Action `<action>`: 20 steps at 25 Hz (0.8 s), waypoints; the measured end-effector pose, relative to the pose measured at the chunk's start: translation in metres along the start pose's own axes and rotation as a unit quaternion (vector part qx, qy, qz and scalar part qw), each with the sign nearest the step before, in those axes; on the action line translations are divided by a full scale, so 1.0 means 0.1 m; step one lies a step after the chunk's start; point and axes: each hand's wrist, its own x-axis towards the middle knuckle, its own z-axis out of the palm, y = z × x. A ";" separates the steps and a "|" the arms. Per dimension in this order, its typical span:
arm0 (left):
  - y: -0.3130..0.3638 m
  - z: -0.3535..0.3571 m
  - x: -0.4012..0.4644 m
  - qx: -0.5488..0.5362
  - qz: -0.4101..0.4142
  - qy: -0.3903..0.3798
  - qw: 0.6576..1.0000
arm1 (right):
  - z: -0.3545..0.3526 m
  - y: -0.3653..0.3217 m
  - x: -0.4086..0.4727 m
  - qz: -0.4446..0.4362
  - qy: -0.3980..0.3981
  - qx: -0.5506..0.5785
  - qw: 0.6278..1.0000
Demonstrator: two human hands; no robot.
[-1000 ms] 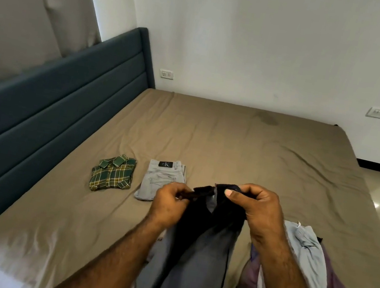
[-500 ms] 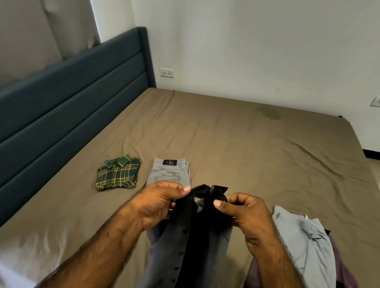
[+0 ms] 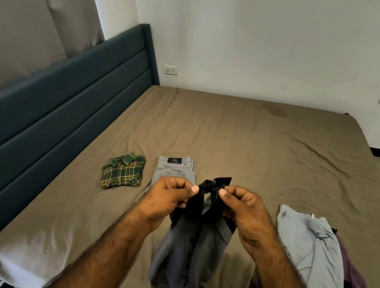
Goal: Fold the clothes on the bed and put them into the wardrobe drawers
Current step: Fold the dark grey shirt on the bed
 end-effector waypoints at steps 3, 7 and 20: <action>-0.04 0.17 0.01 -0.027 0.027 0.038 0.999 | 0.13 0.08 0.00 -0.056 0.010 -0.043 0.997; -0.12 0.25 -0.01 0.093 0.116 0.090 0.985 | 0.21 0.17 -0.01 -0.109 0.053 -0.123 0.985; -0.26 0.09 -0.20 0.304 0.241 0.159 0.908 | 0.55 0.17 -0.18 -0.128 0.129 -0.208 0.961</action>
